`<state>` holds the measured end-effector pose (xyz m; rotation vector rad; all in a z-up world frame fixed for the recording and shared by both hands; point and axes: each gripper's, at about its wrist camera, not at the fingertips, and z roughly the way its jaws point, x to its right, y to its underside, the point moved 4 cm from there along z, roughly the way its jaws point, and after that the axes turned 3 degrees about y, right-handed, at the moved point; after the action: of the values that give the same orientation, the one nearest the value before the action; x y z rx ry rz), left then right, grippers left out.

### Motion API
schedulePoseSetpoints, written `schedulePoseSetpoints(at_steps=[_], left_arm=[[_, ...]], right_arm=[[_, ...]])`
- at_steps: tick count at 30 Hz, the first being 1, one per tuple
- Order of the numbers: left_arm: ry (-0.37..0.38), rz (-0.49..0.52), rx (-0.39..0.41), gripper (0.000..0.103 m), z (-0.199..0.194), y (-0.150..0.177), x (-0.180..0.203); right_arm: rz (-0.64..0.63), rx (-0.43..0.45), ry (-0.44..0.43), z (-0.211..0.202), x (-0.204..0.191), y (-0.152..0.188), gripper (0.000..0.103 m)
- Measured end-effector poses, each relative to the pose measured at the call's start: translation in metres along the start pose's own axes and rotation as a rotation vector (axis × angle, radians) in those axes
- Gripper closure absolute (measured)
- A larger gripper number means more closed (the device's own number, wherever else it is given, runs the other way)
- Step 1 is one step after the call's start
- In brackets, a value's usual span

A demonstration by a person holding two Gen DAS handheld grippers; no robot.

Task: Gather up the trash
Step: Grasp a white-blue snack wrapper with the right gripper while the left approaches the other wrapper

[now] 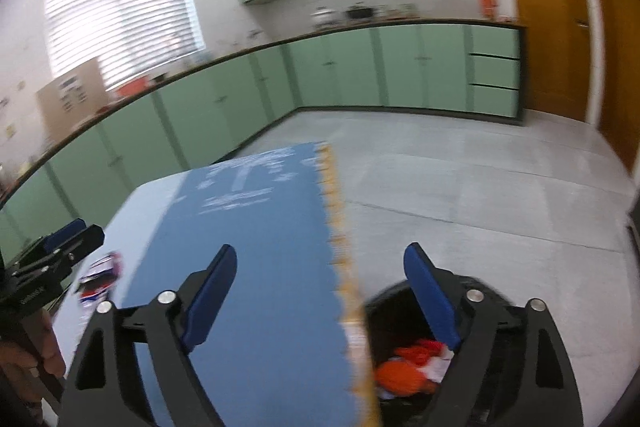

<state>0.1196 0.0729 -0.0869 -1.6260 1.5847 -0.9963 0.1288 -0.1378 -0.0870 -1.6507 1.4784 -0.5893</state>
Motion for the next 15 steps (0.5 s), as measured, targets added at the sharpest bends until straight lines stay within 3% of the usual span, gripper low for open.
schedulePoseSetpoints(at_steps=[7,11,15], left_arm=[[-0.209,-0.125,-0.029,0.019,-0.054,0.042,-0.098],[-0.273,-0.166,-0.058,0.019,-0.069,0.064,-0.133],[-0.313,-0.2,-0.078,0.019,-0.08,0.082,-0.16]], right_arm=[[-0.13,-0.048,-0.199,0.03,-0.121,0.019,0.009],[-0.212,-0.069,-0.282,0.038,-0.184,0.038,0.007],[-0.262,-0.1,-0.331,0.046,-0.222,0.058,0.007]])
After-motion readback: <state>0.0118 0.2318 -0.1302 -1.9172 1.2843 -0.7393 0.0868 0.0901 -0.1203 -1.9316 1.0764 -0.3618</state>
